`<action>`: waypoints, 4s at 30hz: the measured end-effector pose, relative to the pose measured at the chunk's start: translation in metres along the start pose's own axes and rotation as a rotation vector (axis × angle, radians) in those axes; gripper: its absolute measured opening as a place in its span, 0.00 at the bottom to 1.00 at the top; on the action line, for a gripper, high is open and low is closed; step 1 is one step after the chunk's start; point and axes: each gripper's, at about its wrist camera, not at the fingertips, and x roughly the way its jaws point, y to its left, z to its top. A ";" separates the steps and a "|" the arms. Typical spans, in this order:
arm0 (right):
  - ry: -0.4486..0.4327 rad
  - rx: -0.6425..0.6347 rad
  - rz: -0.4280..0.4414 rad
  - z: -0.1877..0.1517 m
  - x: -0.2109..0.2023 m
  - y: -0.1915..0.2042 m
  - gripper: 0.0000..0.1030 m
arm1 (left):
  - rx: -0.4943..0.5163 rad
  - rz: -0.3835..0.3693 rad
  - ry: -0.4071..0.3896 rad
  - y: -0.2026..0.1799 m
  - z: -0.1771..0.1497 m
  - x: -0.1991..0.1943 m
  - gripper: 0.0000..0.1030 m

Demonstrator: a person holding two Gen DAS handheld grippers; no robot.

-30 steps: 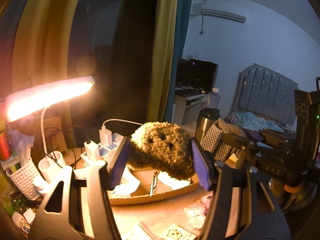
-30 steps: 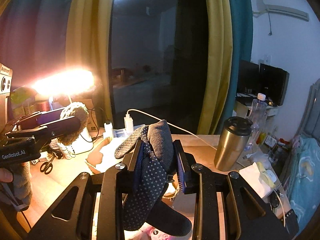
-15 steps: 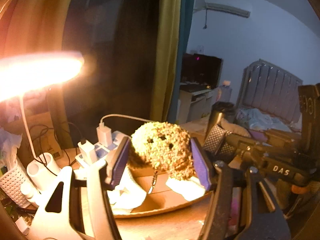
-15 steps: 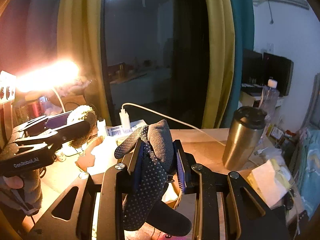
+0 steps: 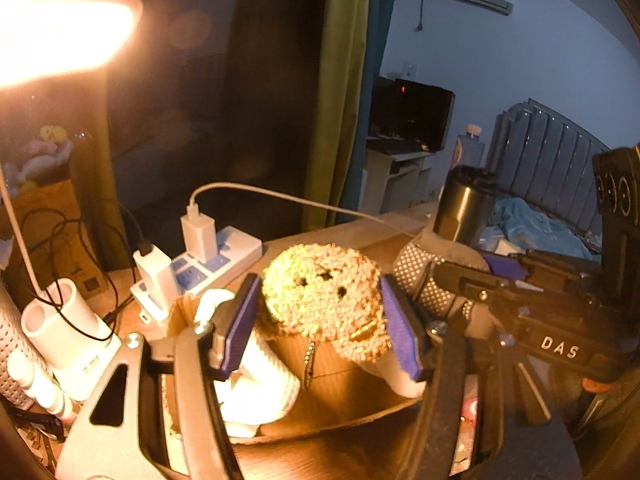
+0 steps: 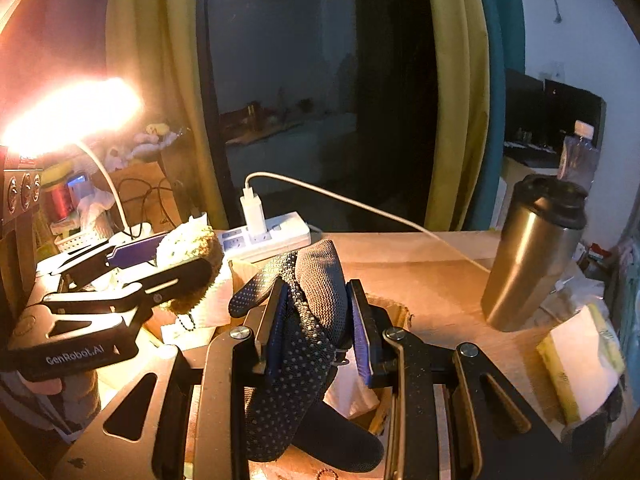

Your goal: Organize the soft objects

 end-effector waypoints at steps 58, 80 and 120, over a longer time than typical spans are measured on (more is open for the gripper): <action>0.071 -0.006 -0.035 -0.019 -0.010 0.016 0.48 | -0.029 -0.028 0.101 0.004 -0.017 -0.016 0.69; -0.046 -0.022 -0.084 -0.015 -0.087 0.038 0.55 | 0.004 0.003 -0.061 -0.011 -0.013 -0.100 0.74; -0.045 -0.008 -0.128 -0.084 -0.153 0.043 0.59 | -0.036 0.024 -0.072 -0.034 -0.077 -0.163 0.79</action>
